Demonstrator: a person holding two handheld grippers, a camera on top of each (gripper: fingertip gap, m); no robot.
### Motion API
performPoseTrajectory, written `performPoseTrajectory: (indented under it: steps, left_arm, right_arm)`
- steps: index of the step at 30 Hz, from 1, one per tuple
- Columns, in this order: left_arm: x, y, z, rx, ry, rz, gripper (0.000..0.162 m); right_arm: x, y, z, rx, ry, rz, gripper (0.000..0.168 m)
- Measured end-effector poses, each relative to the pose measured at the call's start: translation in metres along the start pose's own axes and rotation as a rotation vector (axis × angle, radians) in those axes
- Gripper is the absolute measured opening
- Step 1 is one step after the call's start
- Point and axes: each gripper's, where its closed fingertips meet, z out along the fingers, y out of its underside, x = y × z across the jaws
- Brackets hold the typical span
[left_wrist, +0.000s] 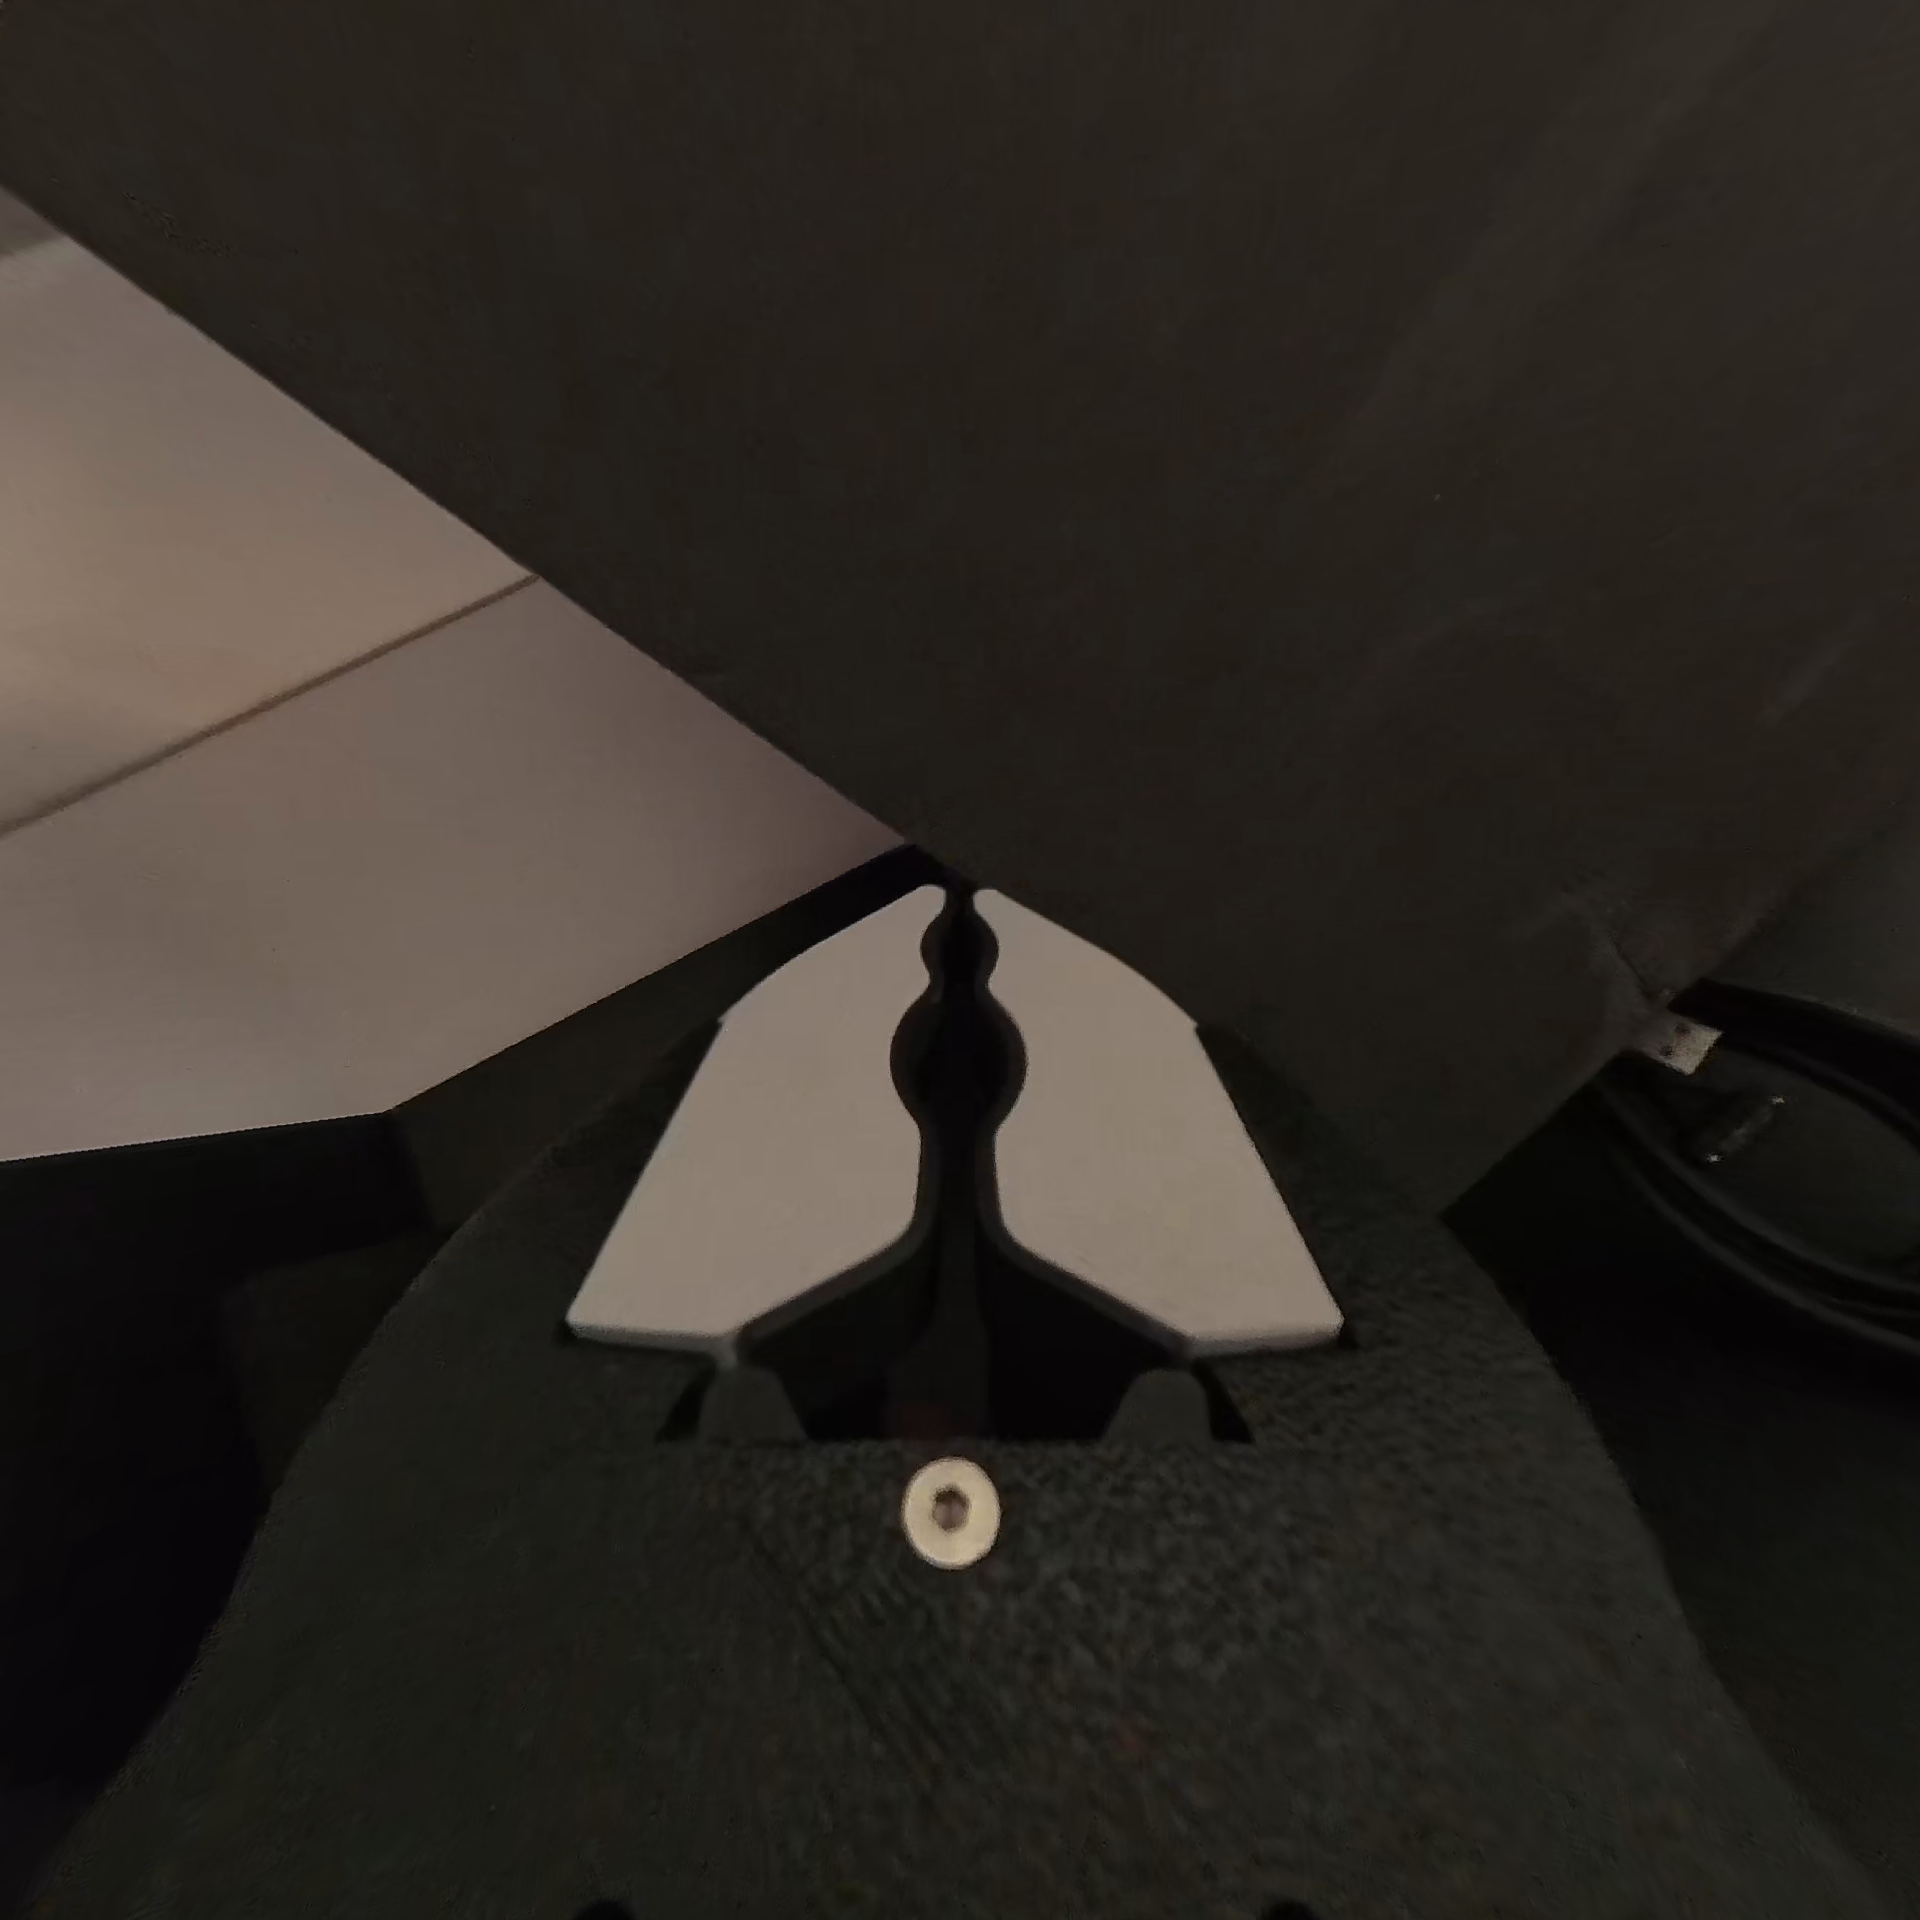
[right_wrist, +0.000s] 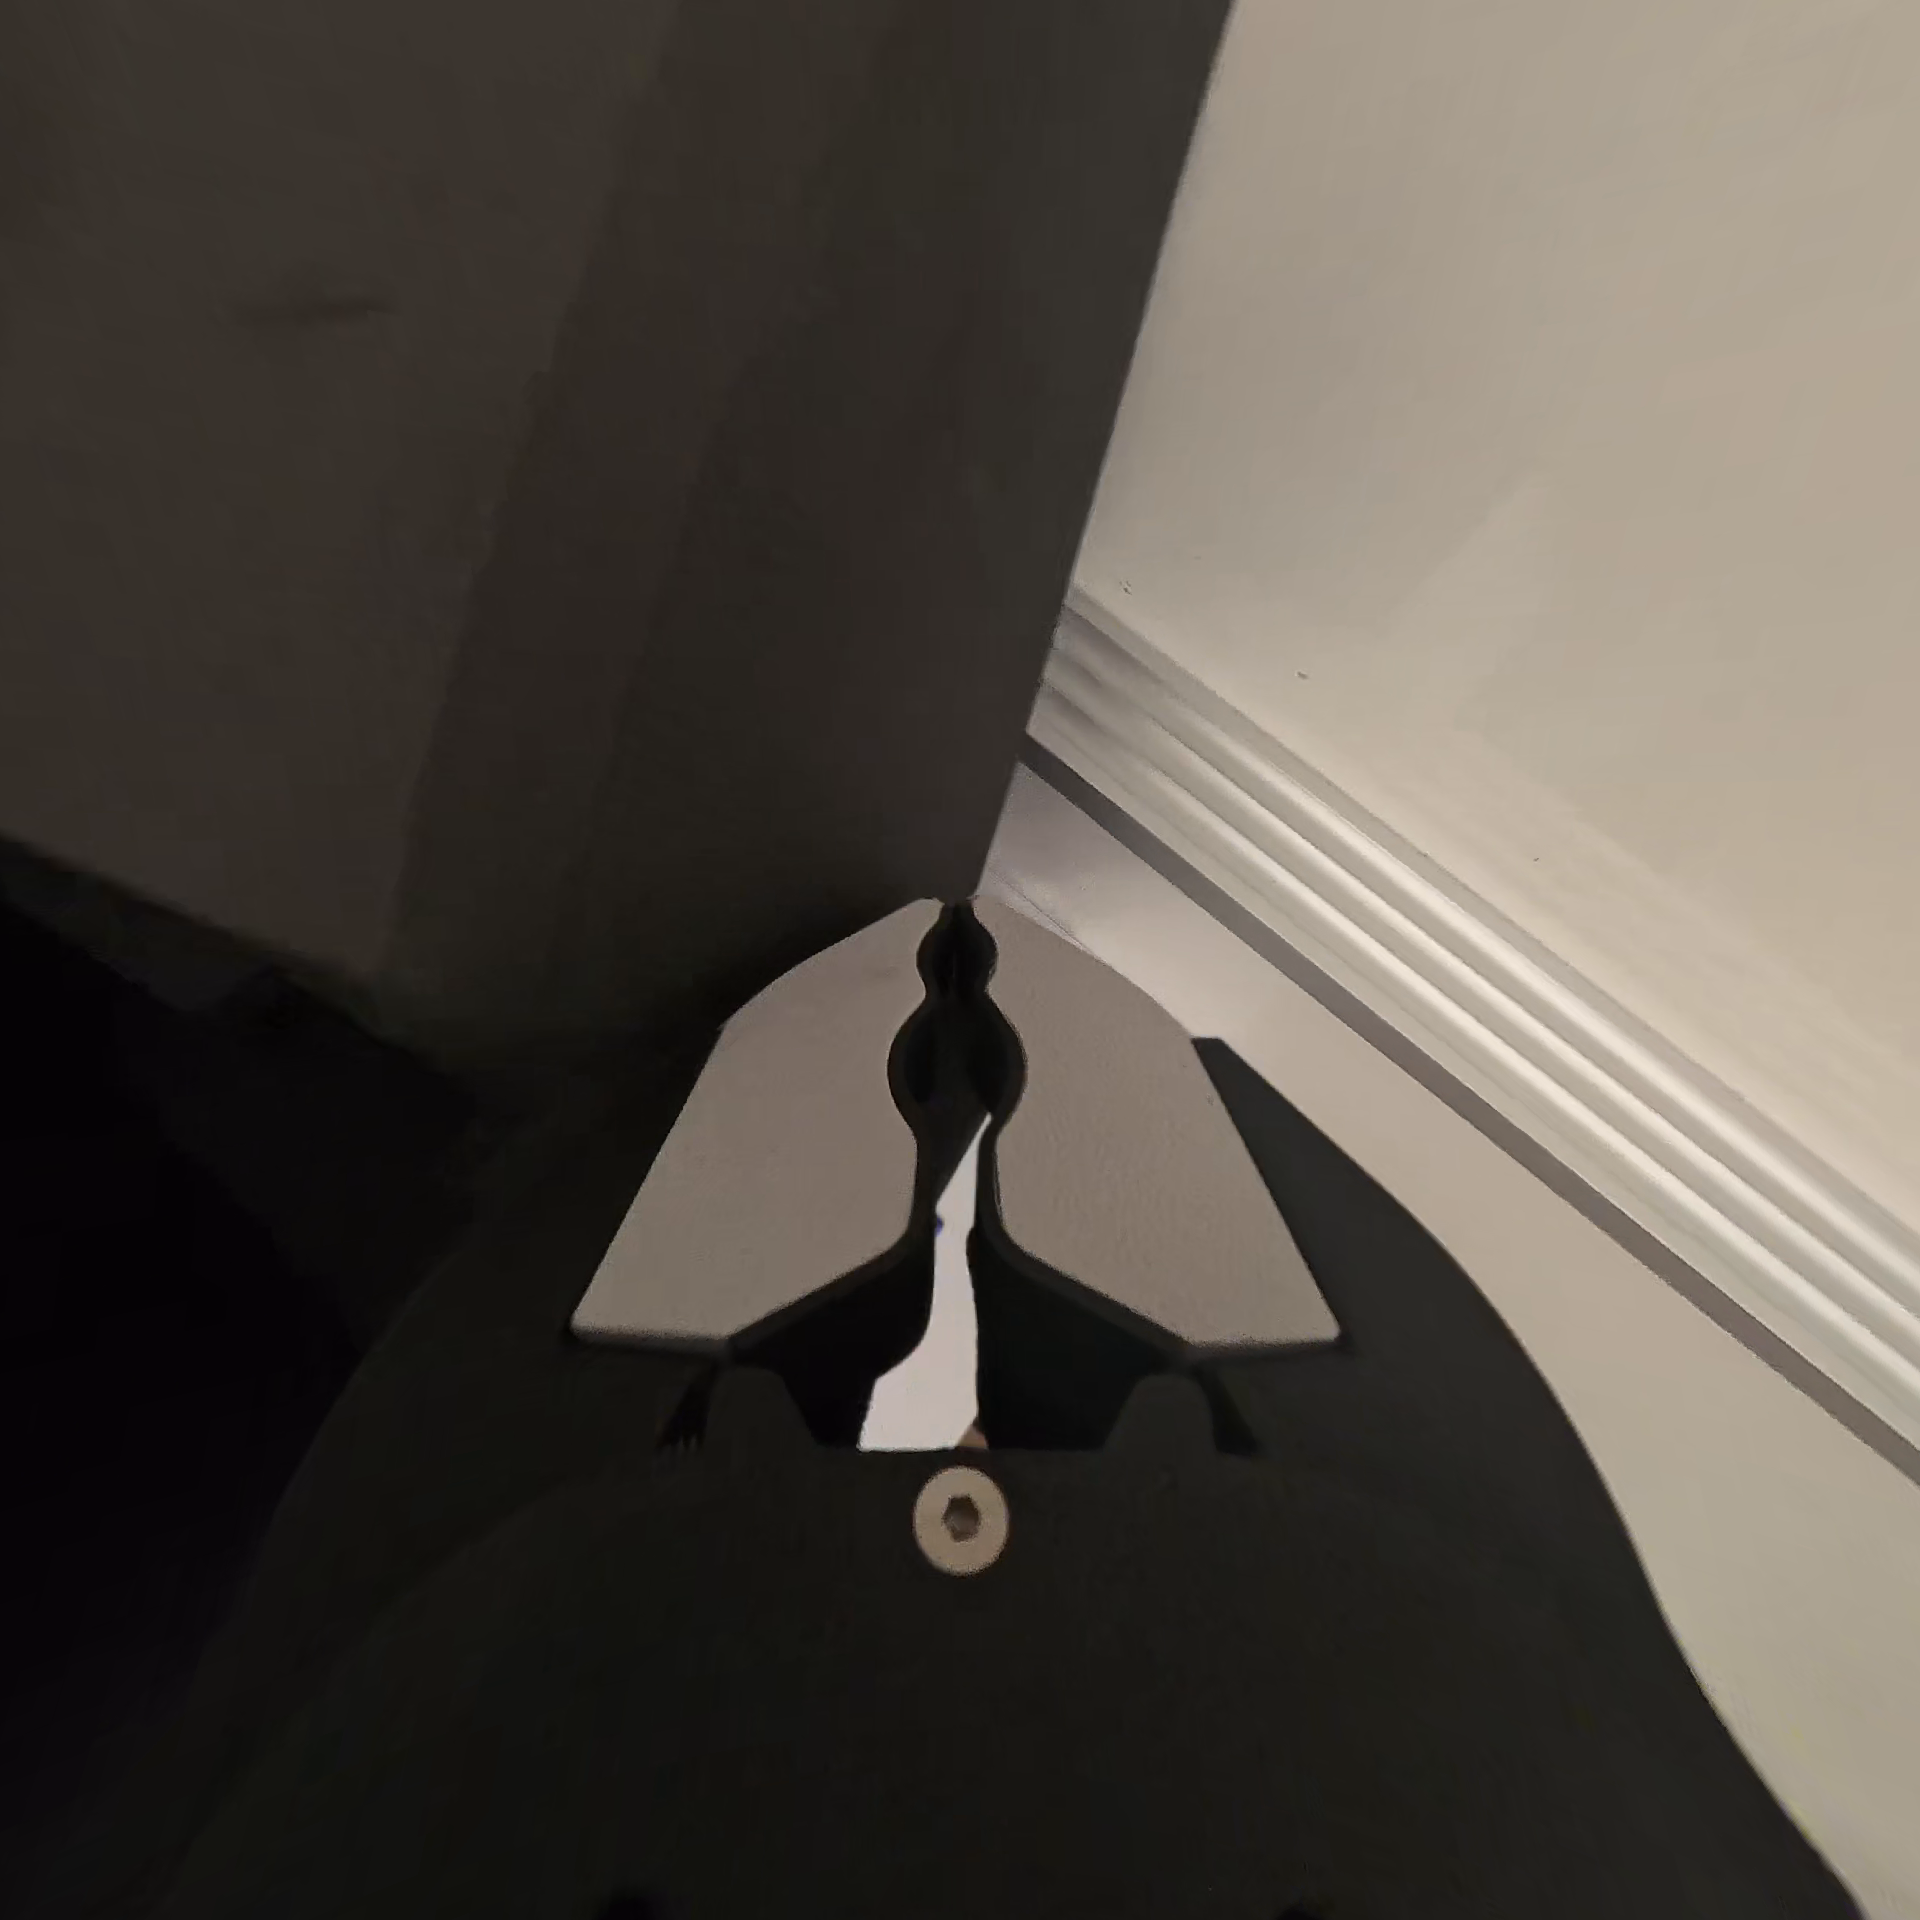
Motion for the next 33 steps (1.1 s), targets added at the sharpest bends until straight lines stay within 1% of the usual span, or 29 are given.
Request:
performPoseTrajectory:
  steps: [3,4,5,7,8,10,11,12,15,16,17,18,19,20,21,23,24,25,26,29,31,33]
  left_arm:
    - [-0.001,-0.001,-0.006,0.010,-0.005,0.020,0.000]
    - [0.001,0.000,-0.010,0.018,0.009,0.000,0.000]
    - [0.002,-0.001,-0.013,0.030,0.029,-0.023,0.000]
    - [0.002,-0.001,-0.018,0.045,0.038,-0.036,0.000]
    - [-0.001,0.002,-0.020,0.036,0.019,-0.025,0.000]
    - [-0.013,0.002,-0.024,0.037,-0.044,0.006,0.000]
    - [-0.021,-0.001,-0.027,0.050,-0.070,0.015,0.000]
    - [-0.035,-0.007,-0.030,0.065,-0.118,0.020,0.000]
    - [-0.073,-0.037,-0.037,0.112,-0.155,-0.003,0.000]
    - [-0.089,-0.050,-0.038,0.114,-0.185,0.008,0.000]
    - [-0.101,-0.065,-0.039,0.126,-0.196,0.020,0.000]
    - [-0.108,-0.081,-0.040,0.145,-0.160,0.030,0.000]
    - [-0.113,-0.096,-0.038,0.140,-0.125,0.049,0.003]
    - [-0.123,-0.108,-0.037,0.117,-0.138,0.079,0.012]
    - [-0.130,-0.119,-0.033,0.092,-0.137,0.115,0.012]
    - [-0.133,-0.136,-0.025,0.056,-0.077,0.186,0.015]
    - [-0.137,-0.143,-0.021,0.044,-0.081,0.247,0.014]
    - [-0.140,-0.146,-0.015,0.013,-0.075,0.312,0.010]
    - [-0.137,-0.146,-0.010,-0.021,-0.028,0.389,0.000]
    - [-0.136,-0.140,0.006,-0.124,0.062,0.620,0.000]
    - [-0.132,-0.136,0.016,-0.170,0.142,0.699,0.000]
    - [-0.130,-0.135,0.024,-0.200,0.189,0.754,0.000]
  right_arm:
    - [-0.015,0.002,-0.023,-0.053,0.087,-0.040,0.000]
    - [-0.022,0.003,-0.031,-0.055,0.099,-0.033,0.009]
    - [-0.029,0.007,-0.038,-0.066,0.093,-0.015,0.023]
    - [-0.041,0.022,-0.045,-0.113,0.085,0.038,0.041]
    - [-0.048,0.031,-0.046,-0.135,0.084,0.056,0.046]
    - [-0.067,0.049,-0.045,-0.175,0.068,0.100,0.048]
    - [-0.084,0.057,-0.042,-0.188,0.032,0.141,0.050]
    - [-0.104,0.063,-0.037,-0.195,-0.012,0.179,0.053]
    - [-0.169,0.067,-0.014,-0.217,-0.142,0.195,0.058]
    - [-0.189,0.064,-0.004,-0.224,-0.184,0.171,0.057]
    - [-0.206,0.059,0.006,-0.221,-0.215,0.134,0.052]
    - [-0.220,0.053,0.016,-0.207,-0.233,0.090,0.048]
    - [-0.234,0.048,0.027,-0.203,-0.258,0.046,0.046]
    - [-0.248,0.045,0.038,-0.216,-0.285,0.009,0.046]
    - [-0.261,0.043,0.048,-0.228,-0.304,-0.026,0.047]
    - [-0.278,0.037,0.067,-0.235,-0.301,-0.119,0.044]
    - [-0.285,0.034,0.075,-0.233,-0.292,-0.160,0.044]
    - [-0.292,0.032,0.081,-0.234,-0.290,-0.178,0.043]
    - [-0.298,0.031,0.086,-0.247,-0.288,-0.180,0.041]
    - [-0.312,0.026,0.097,-0.260,-0.262,-0.181,0.022]
    - [-0.322,0.020,0.102,-0.233,-0.253,-0.186,0.000]
    - [-0.327,0.016,0.109,-0.211,-0.223,-0.194,0.000]
